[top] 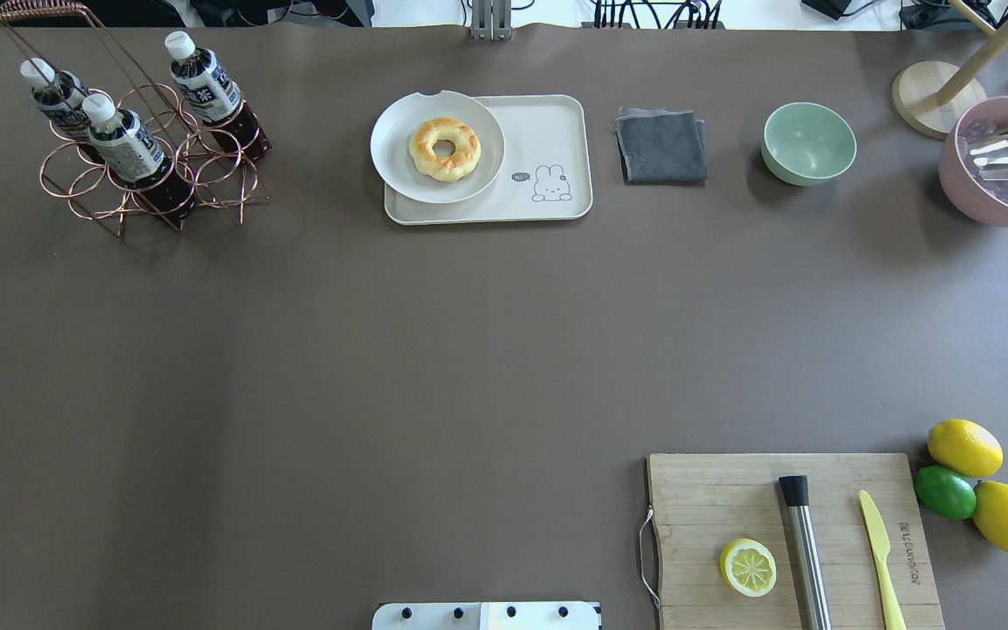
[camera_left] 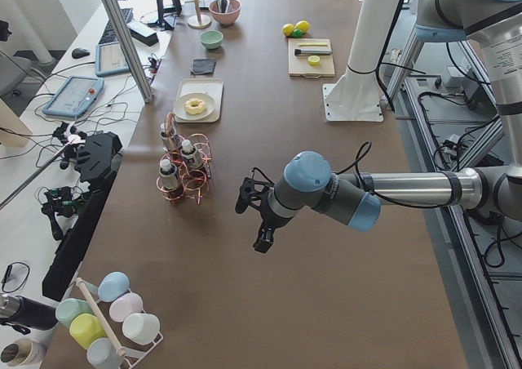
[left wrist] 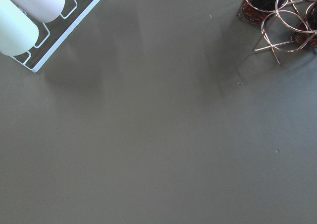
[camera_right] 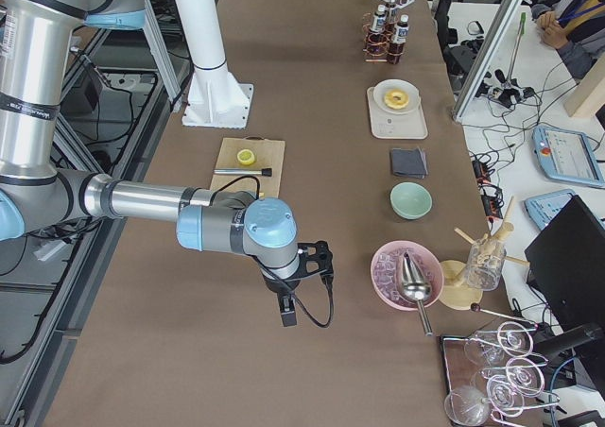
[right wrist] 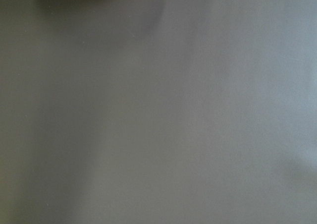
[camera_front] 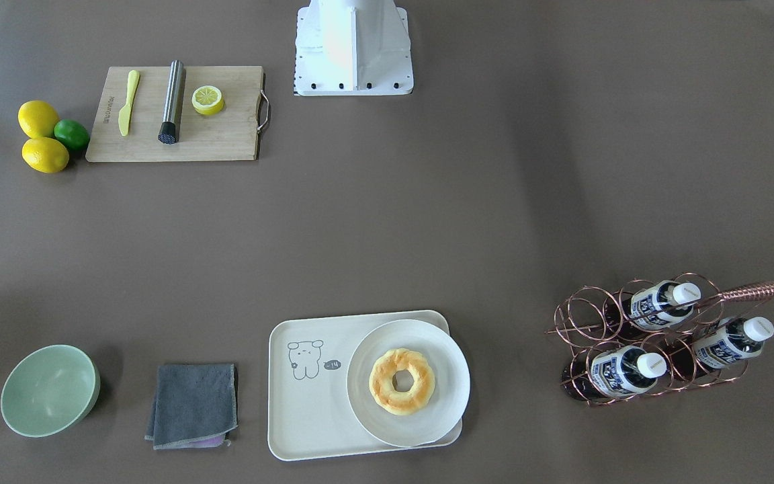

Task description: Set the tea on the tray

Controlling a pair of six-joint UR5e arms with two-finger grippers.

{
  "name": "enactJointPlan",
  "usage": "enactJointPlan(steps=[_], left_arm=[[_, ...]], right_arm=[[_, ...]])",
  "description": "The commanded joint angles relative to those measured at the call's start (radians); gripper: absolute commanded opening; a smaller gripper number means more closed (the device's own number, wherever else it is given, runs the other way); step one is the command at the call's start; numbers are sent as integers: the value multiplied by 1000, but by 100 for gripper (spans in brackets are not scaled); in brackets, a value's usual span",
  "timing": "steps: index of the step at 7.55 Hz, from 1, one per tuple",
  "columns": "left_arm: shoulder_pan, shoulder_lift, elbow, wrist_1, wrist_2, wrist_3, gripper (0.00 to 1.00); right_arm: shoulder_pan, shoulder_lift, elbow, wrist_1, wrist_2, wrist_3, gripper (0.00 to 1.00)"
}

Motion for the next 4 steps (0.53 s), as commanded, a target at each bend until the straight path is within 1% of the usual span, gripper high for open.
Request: enactJointPlan(steps=[1,3,4], left_arm=[[5,14,11,-45,3,1,97],[5,19,11,-45,2,1,97],[5,40,11,-44,3,-2,97]], right_arm=[[0,-1,1,-1,1,0,100],[-1,-1,-1,-1,-1,0,100],[-1,-1,-2,-1,-2,2,100]])
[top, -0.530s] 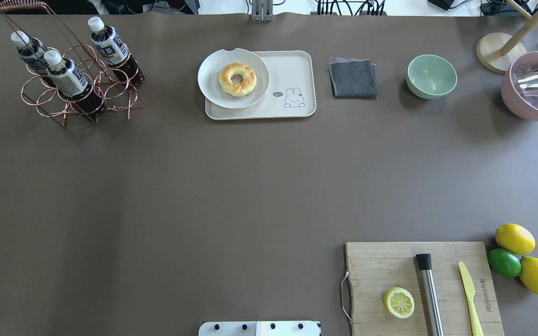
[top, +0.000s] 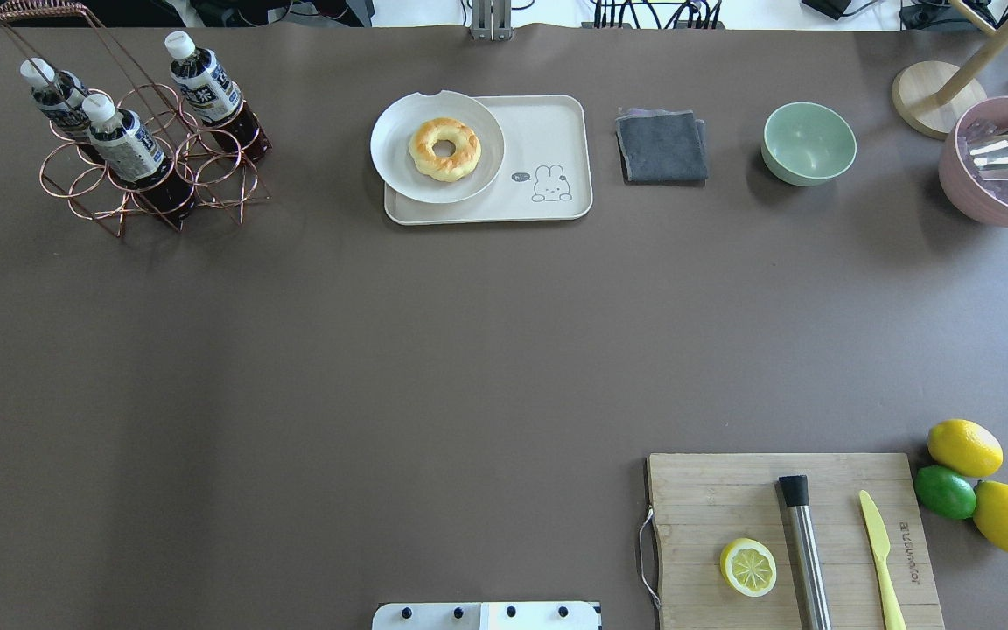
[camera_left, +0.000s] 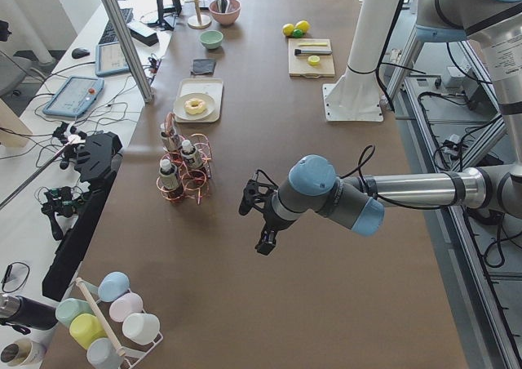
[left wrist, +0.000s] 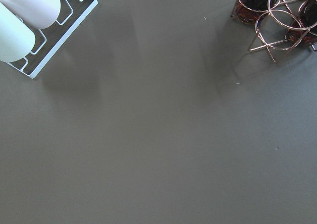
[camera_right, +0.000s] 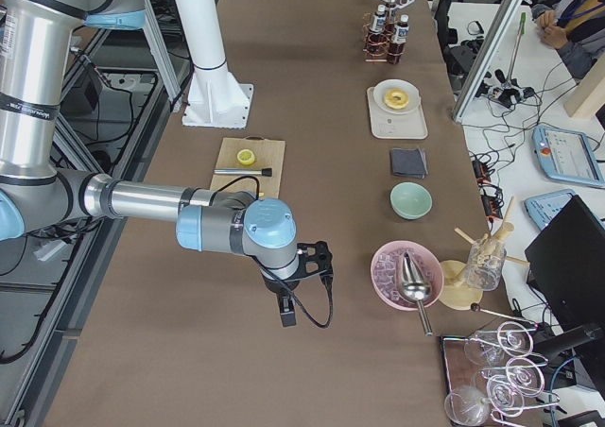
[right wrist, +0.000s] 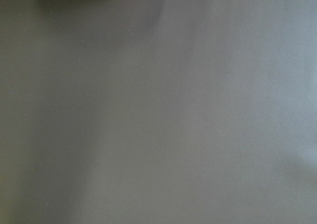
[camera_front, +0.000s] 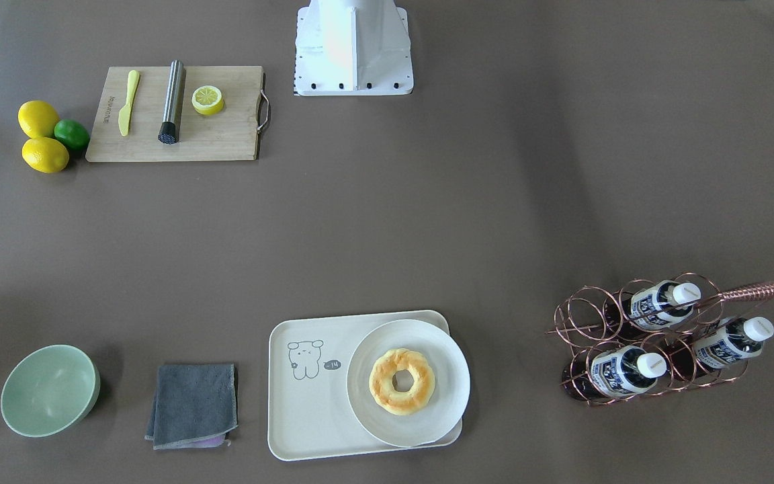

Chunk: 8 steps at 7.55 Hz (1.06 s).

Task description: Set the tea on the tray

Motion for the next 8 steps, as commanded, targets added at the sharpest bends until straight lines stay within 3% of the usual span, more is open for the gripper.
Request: enactJointPlan(steps=[1,4,6,8], left_arm=[[1,24,1,0,1,-7,97],[-3,24,1,21,-7,-12,97],[13,4,4,110,-36,-8,97],[33,-88,2,288,-28,7,97]], right_arm=[[0,0,-2,0,-1,2,100],[1,0,-2,0,-4,2,100],[1,-2,-2,0,-4,2,100],[1,-2,-2,0,-1,0,100]])
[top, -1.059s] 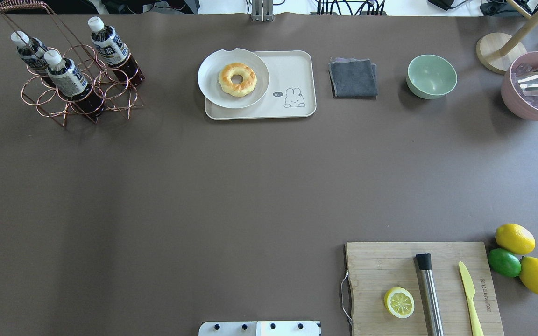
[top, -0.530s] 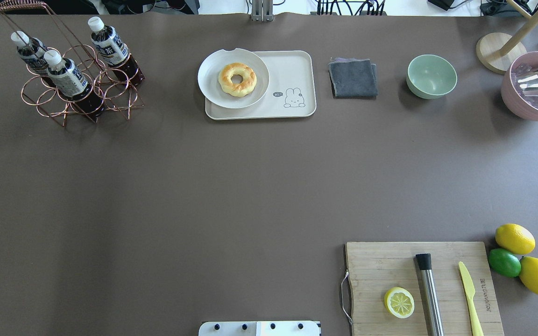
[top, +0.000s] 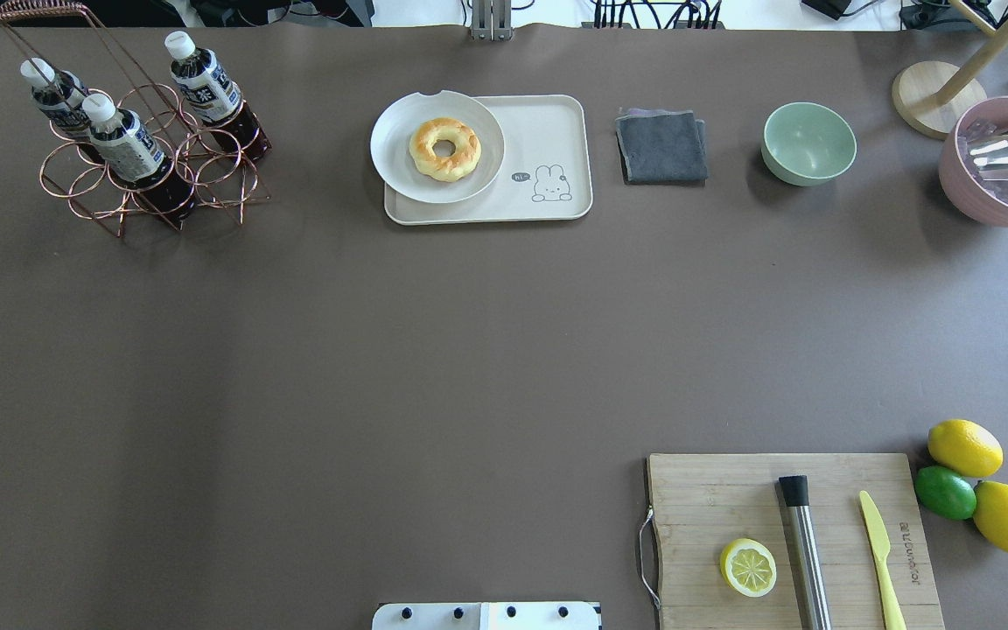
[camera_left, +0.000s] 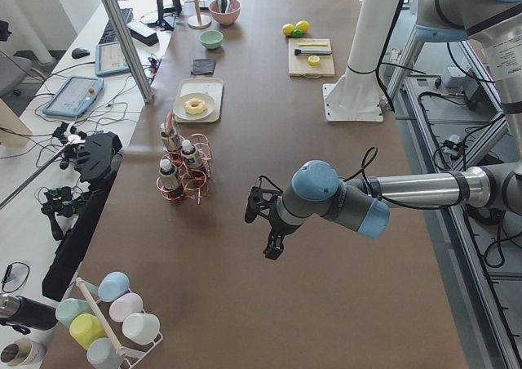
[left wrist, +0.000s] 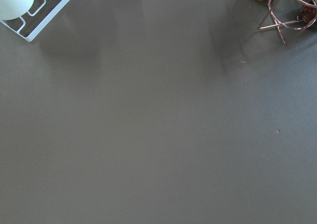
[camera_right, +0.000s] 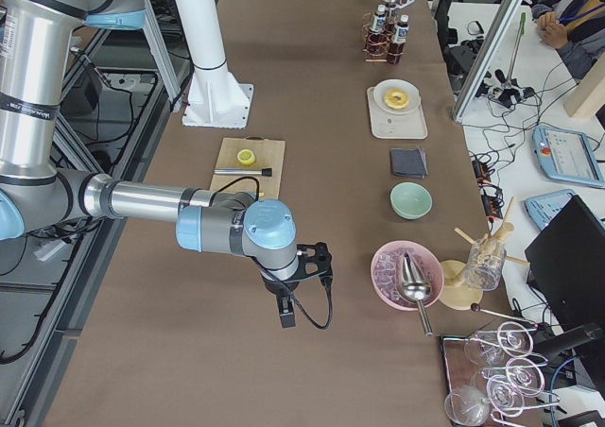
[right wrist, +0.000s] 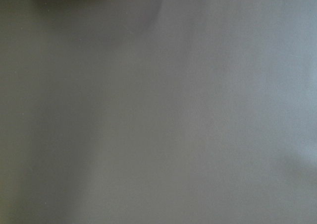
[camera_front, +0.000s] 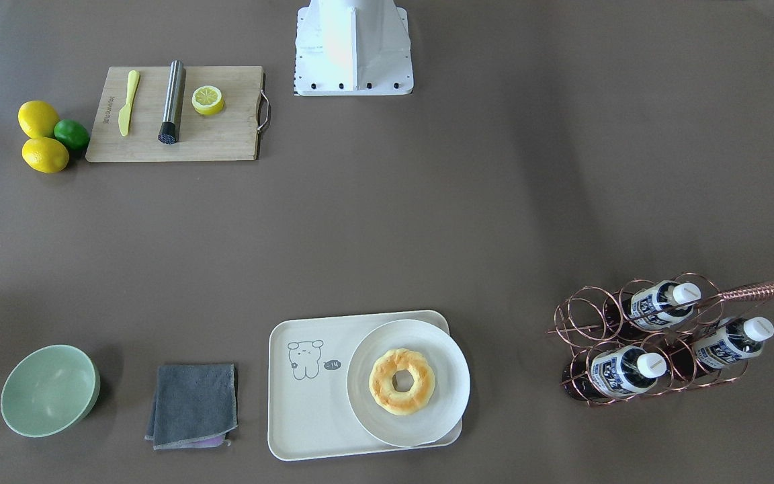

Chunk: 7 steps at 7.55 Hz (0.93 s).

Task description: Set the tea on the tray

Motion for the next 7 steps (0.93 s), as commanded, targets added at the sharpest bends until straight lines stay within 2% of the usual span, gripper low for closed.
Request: enactJointPlan(steps=[1,3,4,7], left_arm=[[14,-70,3,143,2,24,97],[14,-50,-23,120,2,26,97],[12,-27,-22,58,2,25,97],[15,-33,3,52,-7,20,97]], right_arm=[[0,0,0,0,2,-1,100],[0,0,0,0,2,-1,100],[0,0,0,0,1,-1,100],[0,0,-2,0,2,-1,100]])
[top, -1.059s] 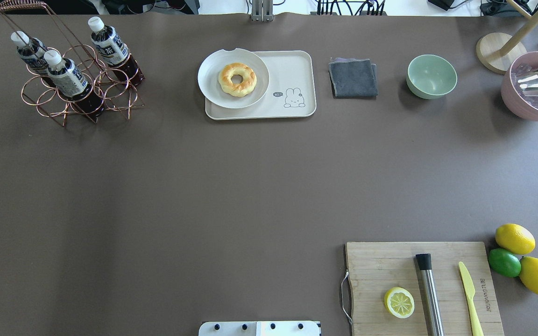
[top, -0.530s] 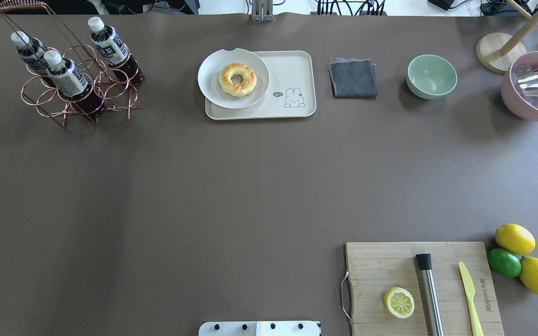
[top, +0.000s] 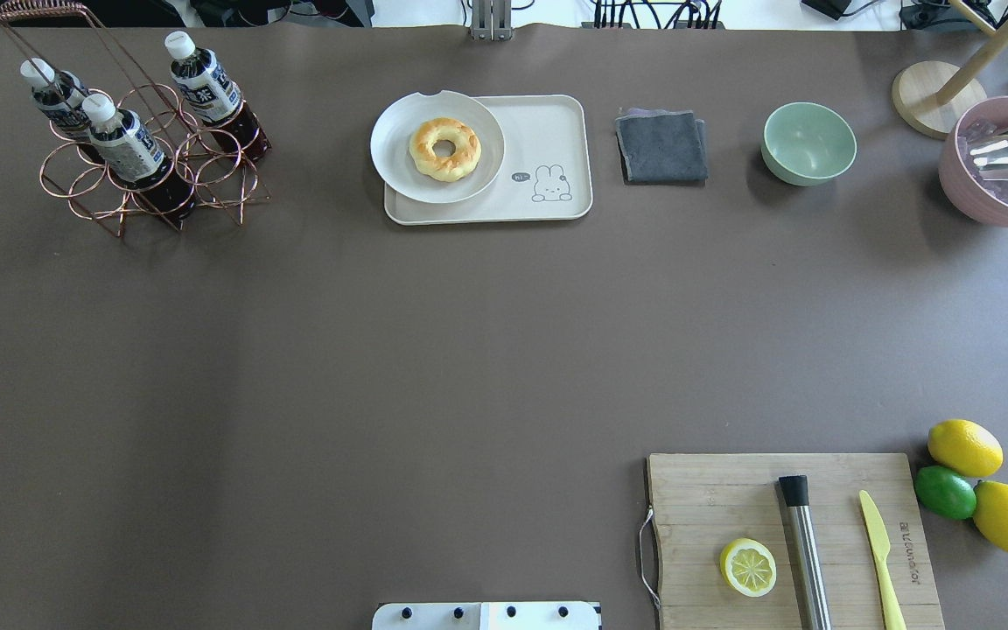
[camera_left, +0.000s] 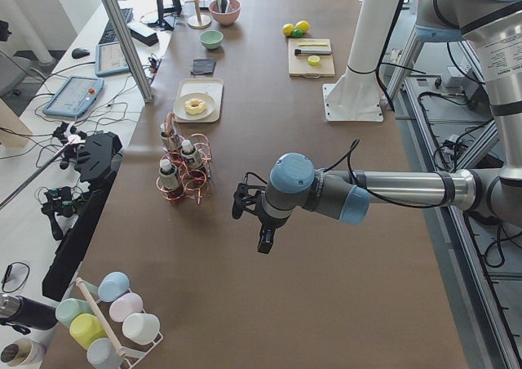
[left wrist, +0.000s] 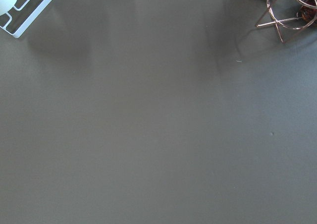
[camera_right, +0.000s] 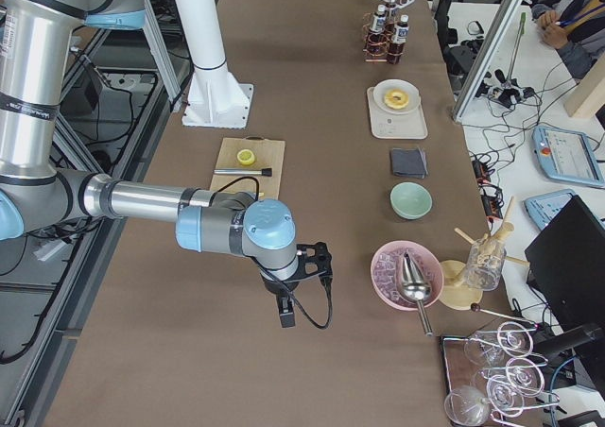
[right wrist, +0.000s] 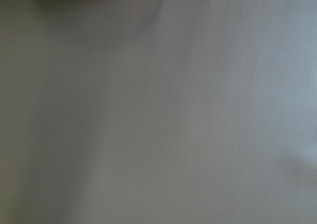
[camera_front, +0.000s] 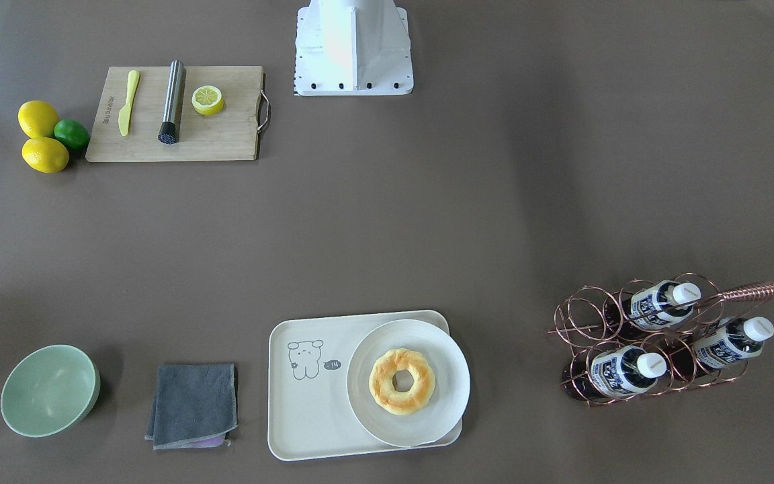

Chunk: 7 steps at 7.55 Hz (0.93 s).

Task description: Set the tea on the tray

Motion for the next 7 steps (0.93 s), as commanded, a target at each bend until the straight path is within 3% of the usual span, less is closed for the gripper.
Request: enactJointPlan(steps=[1,7], left_arm=[[1,0,6,-10,-8,4,97],[1,2,6,-11,-8,6,97]], right_arm=[[0,0,0,0,0,0,100],[0,0,-2,-2,8,14,100]])
